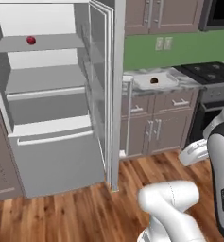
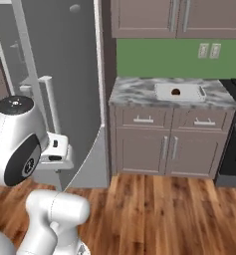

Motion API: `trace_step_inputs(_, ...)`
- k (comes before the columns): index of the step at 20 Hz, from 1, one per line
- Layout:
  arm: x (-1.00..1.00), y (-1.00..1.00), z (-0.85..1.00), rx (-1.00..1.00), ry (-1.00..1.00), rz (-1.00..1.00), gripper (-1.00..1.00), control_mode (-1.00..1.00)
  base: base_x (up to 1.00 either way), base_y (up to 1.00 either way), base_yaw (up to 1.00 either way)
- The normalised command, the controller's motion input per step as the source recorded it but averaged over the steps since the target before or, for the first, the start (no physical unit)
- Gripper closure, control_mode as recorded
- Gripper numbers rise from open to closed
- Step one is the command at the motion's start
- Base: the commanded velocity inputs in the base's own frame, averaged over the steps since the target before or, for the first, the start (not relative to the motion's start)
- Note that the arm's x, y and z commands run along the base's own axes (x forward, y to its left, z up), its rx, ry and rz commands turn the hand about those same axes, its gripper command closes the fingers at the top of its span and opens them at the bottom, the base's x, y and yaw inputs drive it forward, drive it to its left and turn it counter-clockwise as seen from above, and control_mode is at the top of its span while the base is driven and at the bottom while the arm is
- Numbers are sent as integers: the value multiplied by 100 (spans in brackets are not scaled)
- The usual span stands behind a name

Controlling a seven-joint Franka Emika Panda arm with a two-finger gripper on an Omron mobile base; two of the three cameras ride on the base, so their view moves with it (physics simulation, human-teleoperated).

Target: Pick the apple and orange from the fridge and place them inside the tupperware on the counter.

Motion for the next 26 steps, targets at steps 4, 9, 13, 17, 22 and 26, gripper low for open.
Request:
trace_step_inputs(4, 0, 0, 0, 0, 0, 0, -100, 100, 0, 100, -7)
trace_step_inputs(9, 0, 0, 0, 0, 0, 0, -100, 100, 0, 100, -10)
trace_step_inputs(13, 0, 0, 0, 0, 0, 0, -100, 100, 19, 97, -13)
trace_step_inputs(17, 0, 0, 0, 0, 0, 0, -100, 100, 56, 28, -12)
trace_step_inputs(22, 0, 0, 0, 0, 0, 0, -100, 100, 65, -19, -6)
trace_step_inputs(26, 0, 0, 0, 0, 0, 0, -100, 100, 72, -34, -3)
